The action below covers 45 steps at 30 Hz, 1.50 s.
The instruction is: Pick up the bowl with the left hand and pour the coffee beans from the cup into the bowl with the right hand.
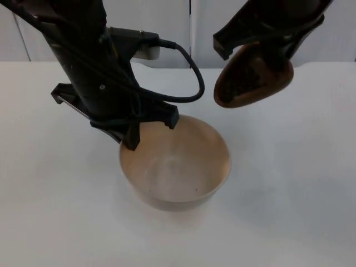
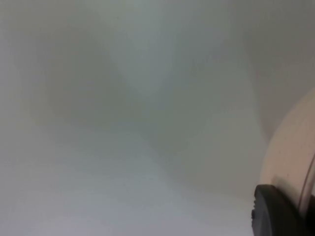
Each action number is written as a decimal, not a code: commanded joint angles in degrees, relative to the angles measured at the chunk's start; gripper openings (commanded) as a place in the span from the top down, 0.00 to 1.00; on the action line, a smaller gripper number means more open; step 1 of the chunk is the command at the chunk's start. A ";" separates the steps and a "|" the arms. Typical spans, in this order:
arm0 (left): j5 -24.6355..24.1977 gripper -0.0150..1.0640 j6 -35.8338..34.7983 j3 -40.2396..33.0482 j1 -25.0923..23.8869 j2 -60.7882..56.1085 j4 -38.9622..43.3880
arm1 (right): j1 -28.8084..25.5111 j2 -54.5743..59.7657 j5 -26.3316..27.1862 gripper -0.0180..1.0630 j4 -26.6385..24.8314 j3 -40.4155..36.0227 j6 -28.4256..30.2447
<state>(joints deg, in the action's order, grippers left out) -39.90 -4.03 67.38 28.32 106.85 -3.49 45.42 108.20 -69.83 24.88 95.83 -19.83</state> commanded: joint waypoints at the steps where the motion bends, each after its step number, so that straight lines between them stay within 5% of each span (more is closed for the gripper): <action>1: -0.01 0.99 -0.51 0.23 0.30 -0.06 -0.40 | 1.15 -0.43 -0.14 0.98 1.44 0.38 -0.25; 18: 0.10 0.99 -0.51 0.23 0.30 -0.06 -0.40 | 7.00 -0.34 -0.14 0.98 13.92 0.38 -1.59; 45: 0.72 0.99 -0.51 0.23 0.30 -0.06 -0.40 | 13.25 -0.34 -0.14 0.98 26.07 0.38 1.25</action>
<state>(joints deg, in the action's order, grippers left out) -39.58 -4.03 67.38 28.32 106.85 -3.49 58.37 108.20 -70.04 49.38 95.83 -19.24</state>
